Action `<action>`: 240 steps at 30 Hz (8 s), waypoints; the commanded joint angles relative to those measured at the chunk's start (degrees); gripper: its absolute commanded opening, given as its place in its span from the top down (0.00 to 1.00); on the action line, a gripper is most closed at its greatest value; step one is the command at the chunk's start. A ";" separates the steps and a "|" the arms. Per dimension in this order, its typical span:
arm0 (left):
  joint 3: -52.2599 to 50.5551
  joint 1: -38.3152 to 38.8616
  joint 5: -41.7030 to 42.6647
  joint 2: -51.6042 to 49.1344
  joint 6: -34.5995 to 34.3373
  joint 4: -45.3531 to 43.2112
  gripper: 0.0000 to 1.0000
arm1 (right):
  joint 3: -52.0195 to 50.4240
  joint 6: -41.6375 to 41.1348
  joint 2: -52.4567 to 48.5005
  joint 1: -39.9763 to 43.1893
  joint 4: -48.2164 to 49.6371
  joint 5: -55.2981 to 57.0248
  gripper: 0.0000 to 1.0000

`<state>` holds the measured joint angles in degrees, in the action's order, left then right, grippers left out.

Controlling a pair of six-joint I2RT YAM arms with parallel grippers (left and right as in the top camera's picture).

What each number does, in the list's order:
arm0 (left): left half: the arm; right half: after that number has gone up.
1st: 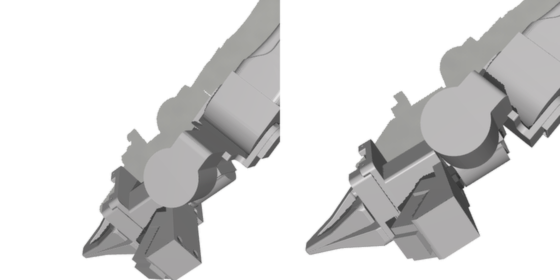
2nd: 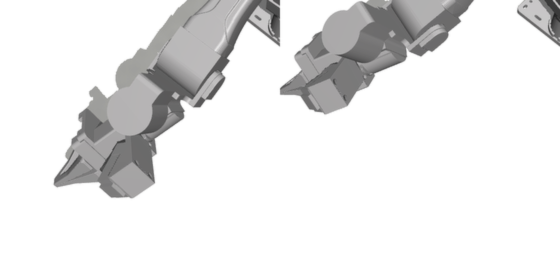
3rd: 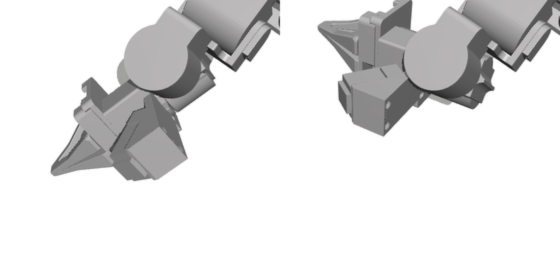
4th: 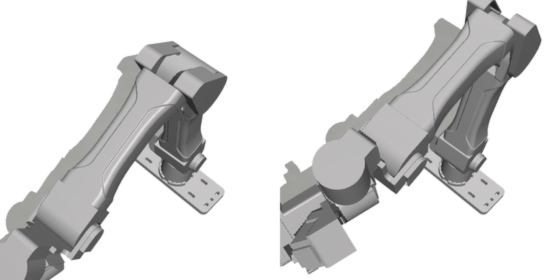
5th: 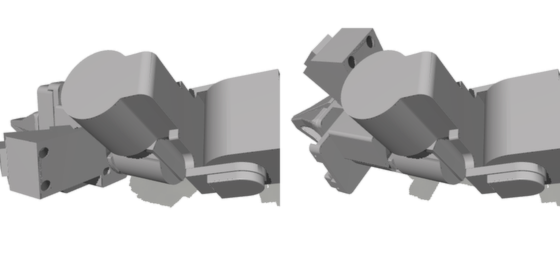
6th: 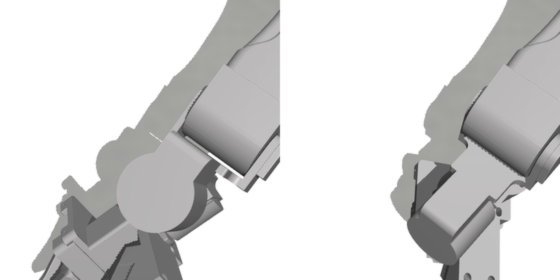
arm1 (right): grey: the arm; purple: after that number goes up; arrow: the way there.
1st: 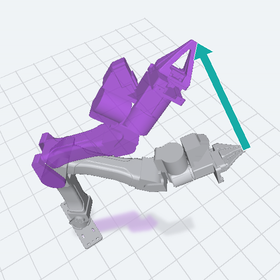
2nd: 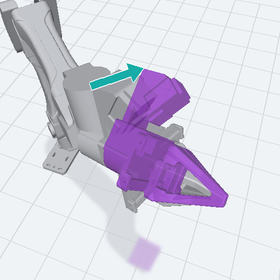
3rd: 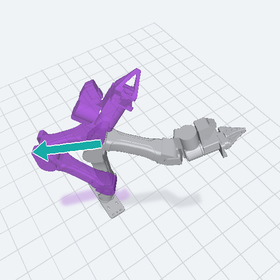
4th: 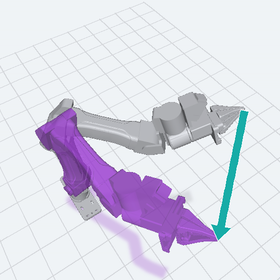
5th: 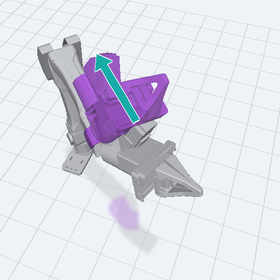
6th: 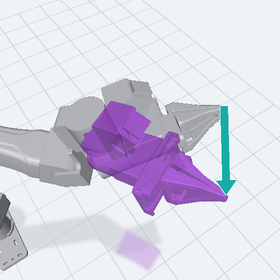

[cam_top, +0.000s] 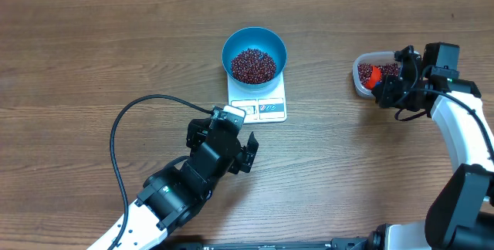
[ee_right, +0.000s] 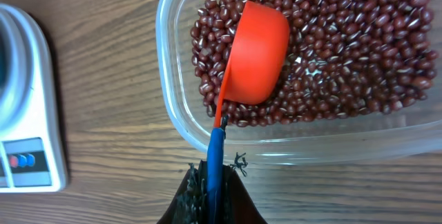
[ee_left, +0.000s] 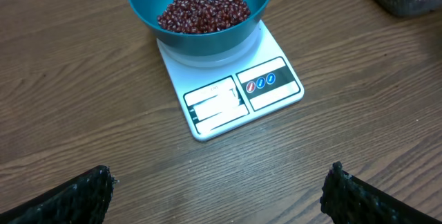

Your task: Scoop item into bowl and weigh 150g on scale

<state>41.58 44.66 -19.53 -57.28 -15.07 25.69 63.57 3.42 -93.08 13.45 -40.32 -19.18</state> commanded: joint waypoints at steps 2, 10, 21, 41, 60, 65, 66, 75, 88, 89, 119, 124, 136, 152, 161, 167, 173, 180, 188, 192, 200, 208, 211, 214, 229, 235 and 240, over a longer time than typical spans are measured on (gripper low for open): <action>-0.35 0.37 0.07 0.28 -0.81 0.00 0.01 | 0.13 -3.48 -0.50 0.15 0.35 -3.19 0.96; -0.35 0.37 0.07 0.28 -0.81 -0.02 0.00 | 0.13 -5.62 -0.50 2.27 -0.02 -3.21 0.96; -0.35 0.37 0.07 0.28 -0.81 0.00 0.01 | 0.11 -8.61 -2.62 4.31 -0.92 -3.72 0.96; -0.35 0.37 0.07 0.28 -0.81 -0.02 0.00 | 0.13 -7.89 -6.38 8.76 -1.38 -12.87 0.96; -0.35 0.37 0.07 0.28 -0.81 0.00 0.01 | 0.13 -4.50 -6.38 17.18 -1.38 -30.80 0.96; -0.35 0.37 0.07 0.28 -0.81 -0.02 0.01 | 0.13 -2.47 -6.38 17.18 -1.36 -33.64 0.96; -0.35 0.37 0.07 0.28 -0.81 -0.02 0.00 | 0.13 -2.45 -6.38 17.18 -1.36 -33.64 0.96; -0.35 0.37 0.07 0.28 -0.81 0.00 0.00 | 0.13 -1.62 -6.38 18.95 -1.84 -33.68 0.96; -0.35 0.37 0.07 0.28 -0.81 0.00 0.00 | 0.13 1.60 -6.38 22.05 -3.13 -39.52 0.96; -0.35 0.37 0.07 0.28 -0.81 0.00 0.00 | 0.13 1.62 -6.38 22.05 -3.13 -39.71 0.96; -0.35 0.37 0.07 0.28 -0.81 0.00 0.00 | 0.13 4.50 -6.38 9.84 -0.44 -53.57 0.96; -0.35 0.37 0.09 0.28 -0.81 0.00 0.00 | 0.13 3.87 -6.38 4.90 1.95 -54.95 0.96; -0.35 0.37 0.07 0.28 -0.81 0.00 0.00 | 0.13 1.33 -6.38 -2.93 5.84 -55.49 0.96; -0.35 0.37 0.07 0.28 -0.81 0.00 0.00 | 0.13 -8.17 -6.38 -10.43 21.31 -53.66 0.96; -0.35 0.37 0.07 0.28 -0.81 0.00 0.01 | 0.13 -8.33 -6.38 -14.93 25.73 -44.44 0.96; -0.35 0.37 0.07 0.28 -0.81 0.00 0.00 | 0.13 -7.89 -6.38 -18.38 27.28 -34.99 0.96; -0.35 0.37 0.07 0.28 -0.81 0.00 0.00 | 0.13 -6.93 -6.38 -20.24 29.07 -31.32 0.96; -0.35 0.37 0.07 0.28 -0.81 0.00 0.00 | 0.13 0.28 -6.38 -20.52 29.55 -30.29 0.96; -0.35 0.37 0.07 0.28 -0.81 0.00 0.00 | 0.13 7.08 -6.38 -20.52 29.49 -28.81 0.96; -0.35 0.37 0.07 0.28 -0.81 -0.02 0.00 | 0.13 10.23 -6.38 -20.52 29.31 -28.37 0.96; -0.35 0.37 0.07 0.28 -0.81 -0.02 0.00 | 0.13 12.02 -6.38 -20.52 29.11 -26.69 0.97; -0.35 0.37 0.07 0.28 -0.81 0.00 0.00 | 0.13 13.16 -6.38 -20.52 29.07 -26.69 0.96; -0.35 0.37 0.07 0.28 -0.81 -0.02 0.00 | 0.13 13.16 -6.38 -20.52 28.89 -26.71 0.96; -0.35 0.37 0.07 0.28 -0.81 -0.02 0.00 | 0.13 13.18 -6.38 -20.52 28.46 -26.69 0.96; -0.35 0.37 0.07 0.28 -0.81 -0.02 0.01 | 0.13 13.11 -6.38 -20.52 28.20 -26.71 0.96; -0.35 0.37 0.07 0.28 -0.81 0.00 0.01 | 0.13 11.30 -6.38 -20.52 28.22 -26.73 0.96; -0.35 0.37 0.07 0.28 -0.81 -0.02 0.01 | 0.13 8.04 -6.38 -20.52 28.20 -26.93 0.96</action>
<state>41.58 44.66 -19.53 -57.28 -15.07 25.69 63.72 13.93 -99.09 -6.81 -12.51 -45.65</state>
